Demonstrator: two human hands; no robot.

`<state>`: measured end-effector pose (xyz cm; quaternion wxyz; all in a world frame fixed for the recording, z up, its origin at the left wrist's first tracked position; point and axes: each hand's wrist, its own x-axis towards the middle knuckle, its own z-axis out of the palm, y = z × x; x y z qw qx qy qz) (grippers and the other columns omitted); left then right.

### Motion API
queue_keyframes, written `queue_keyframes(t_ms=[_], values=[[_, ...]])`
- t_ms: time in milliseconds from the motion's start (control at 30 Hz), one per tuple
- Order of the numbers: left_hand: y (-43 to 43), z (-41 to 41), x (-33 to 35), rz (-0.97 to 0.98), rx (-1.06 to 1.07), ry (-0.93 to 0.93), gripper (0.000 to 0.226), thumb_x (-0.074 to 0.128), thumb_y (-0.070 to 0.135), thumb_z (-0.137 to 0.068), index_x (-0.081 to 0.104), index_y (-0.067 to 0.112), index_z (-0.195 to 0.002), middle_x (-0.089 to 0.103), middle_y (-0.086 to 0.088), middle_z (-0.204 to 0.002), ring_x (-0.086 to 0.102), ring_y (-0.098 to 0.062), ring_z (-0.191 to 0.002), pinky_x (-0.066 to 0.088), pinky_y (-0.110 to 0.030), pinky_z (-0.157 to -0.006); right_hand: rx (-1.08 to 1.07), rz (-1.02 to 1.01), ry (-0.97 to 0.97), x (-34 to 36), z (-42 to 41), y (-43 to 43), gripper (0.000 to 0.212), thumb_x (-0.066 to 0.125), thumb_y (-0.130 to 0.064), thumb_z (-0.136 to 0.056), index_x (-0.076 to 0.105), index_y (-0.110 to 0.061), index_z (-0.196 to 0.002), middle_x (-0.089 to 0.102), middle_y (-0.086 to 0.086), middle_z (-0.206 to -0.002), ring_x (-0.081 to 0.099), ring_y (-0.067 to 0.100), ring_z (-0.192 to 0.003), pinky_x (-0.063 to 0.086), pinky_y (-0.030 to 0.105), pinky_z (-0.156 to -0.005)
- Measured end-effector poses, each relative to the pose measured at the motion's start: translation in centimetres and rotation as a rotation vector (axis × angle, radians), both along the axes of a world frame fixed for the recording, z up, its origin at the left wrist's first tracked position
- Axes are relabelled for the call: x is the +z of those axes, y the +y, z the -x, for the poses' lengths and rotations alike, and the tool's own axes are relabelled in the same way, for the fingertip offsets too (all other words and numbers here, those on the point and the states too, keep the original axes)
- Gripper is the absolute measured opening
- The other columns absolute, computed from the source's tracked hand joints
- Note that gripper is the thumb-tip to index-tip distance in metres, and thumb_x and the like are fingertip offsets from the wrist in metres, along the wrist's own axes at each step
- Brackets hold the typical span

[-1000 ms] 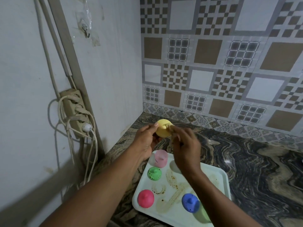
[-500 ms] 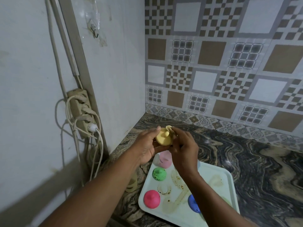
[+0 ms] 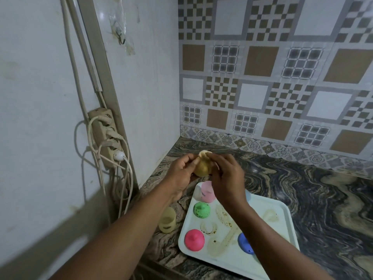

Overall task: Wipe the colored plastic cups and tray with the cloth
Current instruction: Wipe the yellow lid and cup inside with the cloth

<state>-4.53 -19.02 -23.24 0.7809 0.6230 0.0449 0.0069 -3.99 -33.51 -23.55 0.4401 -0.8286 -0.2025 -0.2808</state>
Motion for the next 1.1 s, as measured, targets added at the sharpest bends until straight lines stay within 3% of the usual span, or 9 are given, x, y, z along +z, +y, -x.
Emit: queue_keyframes(t_ms=[133, 300, 367, 533, 633, 733, 867, 967, 1100], values=[[1.7, 0.8, -0.9, -0.076, 0.054, -0.012, 0.011, 0.058, 0.013, -0.1, 0.068, 0.012, -0.105, 0.067, -0.015, -0.114, 0.066, -0.019, -0.101, 0.058, -0.029, -0.083, -0.112, -0.103, 0.457, -0.7, -1.5, -1.9, 0.028, 0.058, -0.008, -0.094, 0.077, -0.022, -0.109, 0.073, -0.003, -0.082, 0.07, 0.019, -0.074, 0.061, 0.046, -0.069], [1.3, 0.9, -0.1, -0.161, 0.009, -0.093, 0.016, 0.053, 0.008, -0.102, 0.069, 0.012, -0.103, 0.072, -0.01, -0.102, 0.069, -0.017, -0.098, 0.059, -0.034, -0.089, -0.007, -0.063, 0.074, 0.6, 0.3, 1.1, 0.03, 0.058, -0.005, -0.095, 0.074, -0.018, -0.117, 0.069, 0.002, -0.101, 0.064, 0.016, -0.088, 0.053, 0.032, -0.075], [1.2, 1.2, 0.1, -0.145, 0.007, -0.121, 0.015, 0.053, 0.008, -0.102, 0.068, 0.007, -0.105, 0.073, -0.012, -0.102, 0.071, -0.015, -0.096, 0.06, -0.032, -0.085, 0.004, -0.101, 0.104, -0.1, 0.9, 1.9, 0.027, 0.059, -0.007, -0.097, 0.074, -0.017, -0.117, 0.067, -0.007, -0.097, 0.065, 0.014, -0.089, 0.055, 0.033, -0.077], [2.0, 1.6, -0.5, 0.005, 0.075, -0.025, 0.016, 0.053, 0.01, -0.102, 0.068, 0.008, -0.105, 0.067, -0.017, -0.117, 0.067, -0.023, -0.108, 0.059, -0.035, -0.086, 0.195, -0.769, 0.837, 0.5, 0.5, 1.1, 0.023, 0.054, -0.007, -0.102, 0.073, -0.004, -0.114, 0.076, 0.014, -0.093, 0.072, 0.024, -0.083, 0.062, 0.041, -0.076], [1.9, 2.0, -0.2, 0.011, 0.067, -0.009, 0.017, 0.053, 0.015, -0.103, 0.069, 0.011, -0.104, 0.071, -0.014, -0.111, 0.069, -0.023, -0.106, 0.058, -0.031, -0.088, 0.106, -0.612, 0.619, 0.8, 0.7, 1.8, 0.02, 0.057, -0.01, -0.101, 0.074, -0.012, -0.112, 0.075, 0.008, -0.093, 0.071, 0.013, -0.073, 0.061, 0.031, -0.062], [2.0, 2.1, 0.4, -0.015, 0.079, 0.0, 0.022, 0.057, 0.028, -0.101, 0.072, 0.012, -0.098, 0.074, -0.009, -0.098, 0.071, -0.022, -0.098, 0.059, -0.035, -0.088, 0.076, -0.33, 0.29, 0.2, 0.5, 2.1, 0.023, 0.058, -0.023, -0.096, 0.073, -0.029, -0.113, 0.073, -0.007, -0.097, 0.073, 0.015, -0.086, 0.063, 0.045, -0.072], [1.7, 1.9, 1.0, -0.035, 0.079, 0.001, 0.023, 0.067, 0.03, -0.094, 0.073, 0.008, -0.091, 0.075, -0.006, -0.087, 0.071, -0.019, -0.089, 0.061, -0.036, -0.08, 0.051, -0.138, 0.04, -0.8, 0.9, 1.8, 0.027, 0.057, -0.013, -0.099, 0.071, -0.021, -0.12, 0.065, -0.01, -0.099, 0.066, 0.011, -0.09, 0.059, 0.043, -0.075], [1.5, 2.0, 1.0, 0.075, 0.053, -0.012, 0.013, 0.063, 0.015, -0.096, 0.071, 0.007, -0.09, 0.072, -0.015, -0.095, 0.07, -0.025, -0.094, 0.062, -0.038, -0.081, 0.049, -0.273, 0.172, -0.7, 1.1, 1.8, 0.023, 0.059, -0.012, -0.1, 0.074, -0.026, -0.11, 0.069, -0.017, -0.093, 0.07, 0.014, -0.086, 0.06, 0.047, -0.074], [1.8, 1.8, 0.8, 0.129, 0.035, 0.016, 0.012, 0.062, 0.013, -0.098, 0.07, 0.005, -0.096, 0.071, -0.021, -0.103, 0.07, -0.028, -0.097, 0.062, -0.039, -0.082, 0.041, -0.592, 0.559, -0.3, 0.2, 1.4, 0.028, 0.058, -0.012, -0.1, 0.074, -0.035, -0.094, 0.077, 0.0, -0.088, 0.075, 0.028, -0.085, 0.061, 0.055, -0.076]])
